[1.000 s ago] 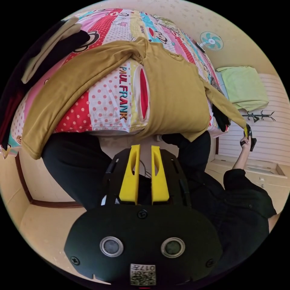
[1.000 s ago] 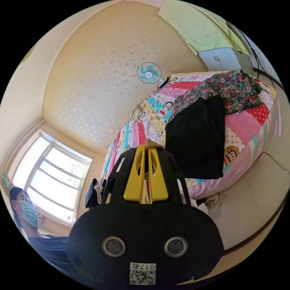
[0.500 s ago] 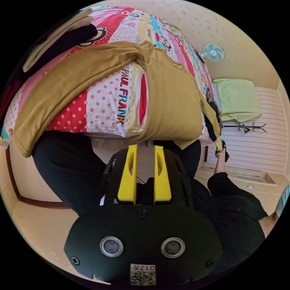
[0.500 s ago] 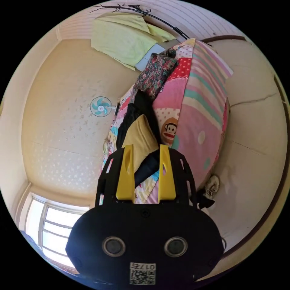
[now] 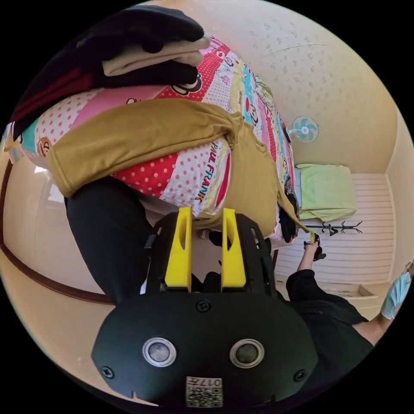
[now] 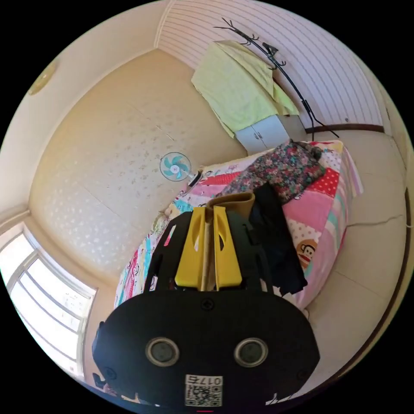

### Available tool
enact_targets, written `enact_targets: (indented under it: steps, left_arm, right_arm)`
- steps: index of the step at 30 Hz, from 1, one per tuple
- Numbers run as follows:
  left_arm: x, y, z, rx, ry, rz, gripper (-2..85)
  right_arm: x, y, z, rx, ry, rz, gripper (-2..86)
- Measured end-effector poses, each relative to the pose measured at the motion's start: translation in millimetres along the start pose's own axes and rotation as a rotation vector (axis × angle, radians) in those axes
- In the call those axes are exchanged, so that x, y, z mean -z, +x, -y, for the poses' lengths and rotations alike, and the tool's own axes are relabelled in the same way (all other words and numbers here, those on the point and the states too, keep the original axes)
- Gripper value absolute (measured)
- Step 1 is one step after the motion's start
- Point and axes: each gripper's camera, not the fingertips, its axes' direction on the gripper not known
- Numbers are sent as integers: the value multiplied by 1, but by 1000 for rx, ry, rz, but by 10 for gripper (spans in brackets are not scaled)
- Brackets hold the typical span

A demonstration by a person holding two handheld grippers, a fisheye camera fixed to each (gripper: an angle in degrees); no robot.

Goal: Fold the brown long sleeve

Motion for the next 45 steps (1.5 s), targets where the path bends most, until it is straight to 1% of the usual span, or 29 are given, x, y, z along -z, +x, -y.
enact_targets:
  steps: [2,3,5,6,8,9,10,11,12,13,14,15,16,17,20,22,25,27,30,31,32,33,35,37,38,39,41,43,45]
  left_arm:
    - [15,-12,6,34,39,-36,112]
    - [24,-19,10,57,64,-69,112]
    - [37,-29,15,82,98,-107,112]
    - [44,-33,18,93,114,-123,112]
    - [55,-41,20,110,138,-135,113]
    - [63,-47,21,127,161,-141,114]
    - [67,-51,20,137,174,-144,114]
    - [74,-62,20,164,205,-151,116]
    - [82,-76,19,200,237,-163,119]
    - [85,-83,18,222,254,-173,121]
    - [92,-101,17,270,290,-203,126]
    - [97,-118,16,321,331,-241,132]
    - [100,-127,15,345,351,-261,134]
    - [103,-142,15,391,386,-301,138]
    - [100,-170,24,492,453,-380,155]
    - [88,-181,36,544,454,-395,167]
    - [70,-196,63,611,432,-313,171]
    - [71,-203,67,670,507,-230,175]
    - [70,-205,65,693,583,-122,176]
    - [65,-207,67,691,573,-122,175]
    - [49,-214,75,681,519,-163,169]
    - [35,-218,80,684,491,-161,159]
    - [29,-215,80,649,502,-108,127]
    - [20,-211,78,645,471,-38,66]
    - [17,-208,72,628,476,-66,58]
    - [19,-204,60,609,524,-128,52]
    - [35,-185,41,562,640,-175,48]
    - [58,-149,34,456,724,-166,45]
    - [78,-75,42,241,783,-141,44]
  right_arm:
    - [-17,-92,-12,175,-9,145,34]
    - [-23,-117,-19,221,-22,178,34]
    - [-50,-210,-64,389,-98,328,33]
    - [-57,-233,-81,428,-121,369,33]
    - [-86,-302,-161,552,-217,514,34]
    - [-95,-315,-185,575,-245,546,35]
    - [-115,-336,-236,617,-317,606,36]
    - [-139,-349,-293,651,-399,659,39]
    - [-151,-351,-322,660,-442,682,41]
    - [-179,-350,-382,657,-558,701,46]
    - [-208,-342,-442,635,-722,681,53]
    - [-222,-336,-472,629,-812,663,56]
    - [-241,-321,-530,633,-981,613,64]
    - [-245,-304,-574,637,-1073,548,68]
    - [-221,-265,-634,671,-1095,508,71]
    - [-210,-249,-648,694,-1100,476,71]
    - [-196,-229,-646,778,-1054,396,71]
    - [-189,-218,-634,818,-1002,330,71]
    - [-179,-192,-611,840,-932,197,70]
    - [-180,-178,-607,839,-936,115,68]
    - [-185,-163,-608,846,-963,17,66]
    - [-189,-155,-610,853,-982,-38,66]
    - [-213,-119,-634,919,-1103,-272,62]
    - [-215,-109,-647,962,-1086,-223,59]
    - [-217,-106,-649,947,-1085,-224,57]
    - [-220,-105,-651,936,-1091,-229,56]
    - [-229,-102,-659,937,-1097,-241,55]
    - [-233,-97,-668,957,-1077,-248,56]
    - [-233,-91,-675,970,-1036,-241,54]
